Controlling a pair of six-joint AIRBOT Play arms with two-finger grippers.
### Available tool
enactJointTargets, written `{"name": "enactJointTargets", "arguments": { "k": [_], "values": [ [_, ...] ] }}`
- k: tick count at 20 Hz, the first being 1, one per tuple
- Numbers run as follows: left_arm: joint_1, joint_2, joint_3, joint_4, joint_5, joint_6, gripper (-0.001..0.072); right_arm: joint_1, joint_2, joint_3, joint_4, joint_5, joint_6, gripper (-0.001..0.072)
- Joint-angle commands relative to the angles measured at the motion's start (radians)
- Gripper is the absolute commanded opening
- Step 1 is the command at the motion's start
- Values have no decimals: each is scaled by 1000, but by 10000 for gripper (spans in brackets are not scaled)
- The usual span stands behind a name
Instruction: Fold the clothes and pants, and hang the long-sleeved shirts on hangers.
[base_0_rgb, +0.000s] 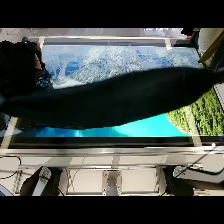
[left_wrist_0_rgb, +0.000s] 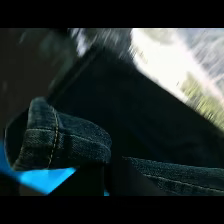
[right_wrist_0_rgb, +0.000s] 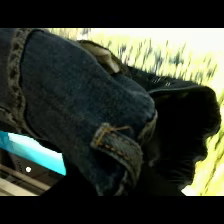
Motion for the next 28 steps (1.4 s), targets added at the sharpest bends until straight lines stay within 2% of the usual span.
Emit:
{"name": "enactJointTargets", "arguments": {
  "k": [1, 3, 5, 7, 11, 14, 15, 16, 17, 18, 19, 21, 22, 24, 26, 27, 28],
  "values": [
    [75, 193, -340, 24, 5, 2, 14, -53, 234, -501, -106, -212, -119, 61],
    [102, 251, -442, 24, 33, 27, 13, -100, 352, -735, -182, -351, -145, 61],
    [121, 264, -464, 50, 40, 35, 13, -171, 431, -860, -298, -399, -142, 61],
    [135, 263, -464, 116, 45, 35, 13, -273, 467, -900, -383, -395, -142, 61],
    [183, 253, -465, 277, 56, 34, 13, -571, 485, -903, -455, -414, -144, 61],
    [214, 203, -465, 292, 99, 35, 14, -707, 482, -903, -454, -449, -144, 69],
    [214, 182, -464, 291, 105, 35, 14, -708, 478, -902, -454, -444, -143, 235],
    [214, 161, -464, 291, 105, 34, 15, -708, 475, -902, -452, -439, -136, 565],
    [214, 142, -464, 291, 105, 34, 113, -708, 475, -901, -455, -423, -107, 693],
    [214, 129, -464, 291, 106, 34, 428, -708, 475, -902, -466, -386, -97, 685],
    [214, 121, -464, 287, 115, 34, 697, -708, 475, -901, -495, -351, -76, 685],
    [214, 121, -459, 253, 170, 34, 709, -708, 475, -882, -578, -301, 55, 684],
    [214, 121, -450, 203, 217, 34, 709, -708, 475, -852, -562, -301, 87, 684],
    [206, 116, -407, -41, 351, 56, 710, -708, 475, -760, -427, -321, 82, 684],
    [158, 64, -327, -257, 435, 198, 683, -706, 475, -632, -259, -359, 63, 684],
    [126, 6, -261, -266, 422, 206, 618, -698, 475, -560, -182, -386, 64, 684],
    [82, -79, -180, -255, 399, 207, 615, -680, 474, -495, -114, -421, 65, 684]
  ]
}}
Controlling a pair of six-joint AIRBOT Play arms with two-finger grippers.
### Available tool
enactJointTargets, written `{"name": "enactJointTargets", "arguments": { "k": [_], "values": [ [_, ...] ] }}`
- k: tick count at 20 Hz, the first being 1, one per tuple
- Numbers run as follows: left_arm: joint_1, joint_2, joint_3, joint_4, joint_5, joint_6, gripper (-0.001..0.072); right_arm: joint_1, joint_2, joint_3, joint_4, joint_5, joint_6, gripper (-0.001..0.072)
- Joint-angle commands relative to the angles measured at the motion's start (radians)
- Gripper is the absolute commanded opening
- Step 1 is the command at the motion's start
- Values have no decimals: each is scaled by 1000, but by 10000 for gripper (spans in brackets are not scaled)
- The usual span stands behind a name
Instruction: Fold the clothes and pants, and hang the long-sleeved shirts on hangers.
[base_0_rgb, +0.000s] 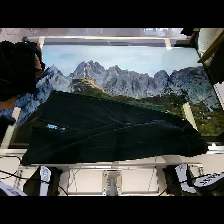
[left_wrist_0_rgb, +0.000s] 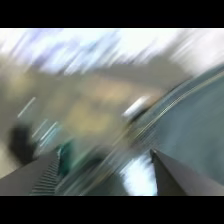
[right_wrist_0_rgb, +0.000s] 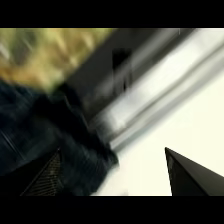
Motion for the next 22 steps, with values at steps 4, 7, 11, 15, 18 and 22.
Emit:
{"name": "enactJointTargets", "arguments": {
  "k": [4, 7, 11, 15, 18, 22],
  "values": [
    [-284, -525, 489, -159, -112, 73, 624, 175, -23, 267, 300, -152, 61, 682],
    [-402, -815, 724, -158, -258, 75, 622, 306, -42, 267, 301, -113, 143, 683],
    [-413, -1058, 904, -158, -411, 91, 624, 406, -37, 267, 302, -64, 202, 683],
    [-375, -1117, 973, -159, -409, 149, 623, 431, -38, 267, 301, 8, 211, 683],
    [-373, -1140, 1045, -163, -413, 209, 622, 431, -38, 267, 301, 34, 211, 683],
    [-373, -1201, 1131, -184, -453, 208, 621, 431, -38, 267, 301, 37, 211, 683]
  ]
}}
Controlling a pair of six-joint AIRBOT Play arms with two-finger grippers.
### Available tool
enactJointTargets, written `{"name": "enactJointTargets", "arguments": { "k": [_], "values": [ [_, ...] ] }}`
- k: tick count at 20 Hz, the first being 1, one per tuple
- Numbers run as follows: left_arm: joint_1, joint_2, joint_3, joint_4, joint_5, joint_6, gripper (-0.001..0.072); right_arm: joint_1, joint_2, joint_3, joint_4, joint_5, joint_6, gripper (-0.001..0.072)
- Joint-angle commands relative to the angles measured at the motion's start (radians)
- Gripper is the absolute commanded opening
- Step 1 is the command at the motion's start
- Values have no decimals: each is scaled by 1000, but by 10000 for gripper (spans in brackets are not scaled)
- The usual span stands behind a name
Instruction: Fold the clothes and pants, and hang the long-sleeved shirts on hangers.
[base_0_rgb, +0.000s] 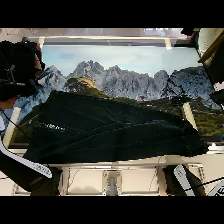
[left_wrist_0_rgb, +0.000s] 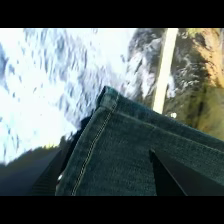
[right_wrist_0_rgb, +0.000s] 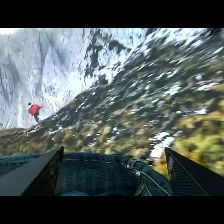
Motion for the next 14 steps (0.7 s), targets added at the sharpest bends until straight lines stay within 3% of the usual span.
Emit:
{"name": "enactJointTargets", "arguments": {
  "k": [1, 7, 13, 14],
  "values": [
    [0, -63, 71, -12, -42, 17, 621, 3, -1, 1, 2, 19, 3, 683],
    [-55, -137, 84, -11, 28, 44, 621, 3, -1, 1, 1, 32, 4, 683],
    [-113, -183, 126, 26, -34, 52, 618, 3, -1, 1, -5, 28, 4, 683],
    [-113, -183, 126, 26, -63, 56, 583, 3, -1, 1, -11, 25, 3, 682]
  ]
}}
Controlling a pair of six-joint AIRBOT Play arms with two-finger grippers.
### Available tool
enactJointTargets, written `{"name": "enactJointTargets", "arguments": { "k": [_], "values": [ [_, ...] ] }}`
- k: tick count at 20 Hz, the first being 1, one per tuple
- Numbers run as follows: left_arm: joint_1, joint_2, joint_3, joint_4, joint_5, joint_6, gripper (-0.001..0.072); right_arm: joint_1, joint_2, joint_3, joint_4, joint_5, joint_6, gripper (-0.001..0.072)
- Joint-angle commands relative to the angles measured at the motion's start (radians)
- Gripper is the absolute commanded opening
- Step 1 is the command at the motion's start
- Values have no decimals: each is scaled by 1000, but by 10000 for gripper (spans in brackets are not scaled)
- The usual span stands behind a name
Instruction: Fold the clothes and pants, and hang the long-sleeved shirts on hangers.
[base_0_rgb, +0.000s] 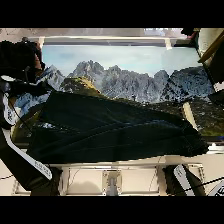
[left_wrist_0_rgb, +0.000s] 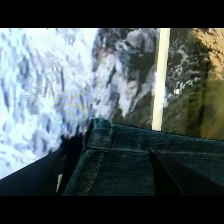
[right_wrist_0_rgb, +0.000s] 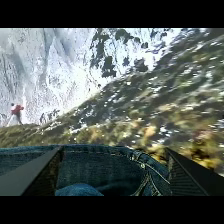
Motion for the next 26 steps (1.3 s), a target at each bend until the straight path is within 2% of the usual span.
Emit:
{"name": "enactJointTargets", "arguments": {
  "k": [1, 3, 6, 7, 8, 10, 13, 15, 19, 24, 25, 26],
  "values": [
    [-16, -12, 10, 21, -87, 8, 578, 1, -1, 1, -22, -10, -1, 683],
    [-16, -12, 10, 21, -147, 15, 554, 1, -1, 1, -51, -15, -1, 683],
    [-22, -12, 10, 20, -172, 14, 452, 1, -3, 1, -92, -32, -1, 683],
    [-24, -12, 10, 20, -172, 14, 256, 1, -3, -1, -107, -37, -1, 682],
    [-26, -12, 10, 17, -172, 14, 8, 1, -5, -8, -135, -42, -3, 680],
    [-27, -10, 10, 6, -170, 14, 16, 1, -30, -53, -232, -48, -6, 548],
    [-26, 8, 10, 6, -164, -2, 15, 1, -180, -124, -226, -12, -12, 559],
    [-26, 28, 10, 6, -160, -17, 15, 5, -327, -125, -175, 20, -28, 632],
    [-26, 63, 10, 10, -161, -39, 16, 5, -546, -124, -145, 53, -29, 633],
    [-27, 71, 10, 10, -161, -69, 16, 8, -578, -118, -112, 83, -126, 629],
    [-27, 71, 10, 10, -161, -90, 15, 15, -578, -118, -115, 76, -135, 603],
    [-27, 71, 10, 10, -161, -96, 15, 26, -578, -118, -114, 66, -148, 420]
  ]
}}
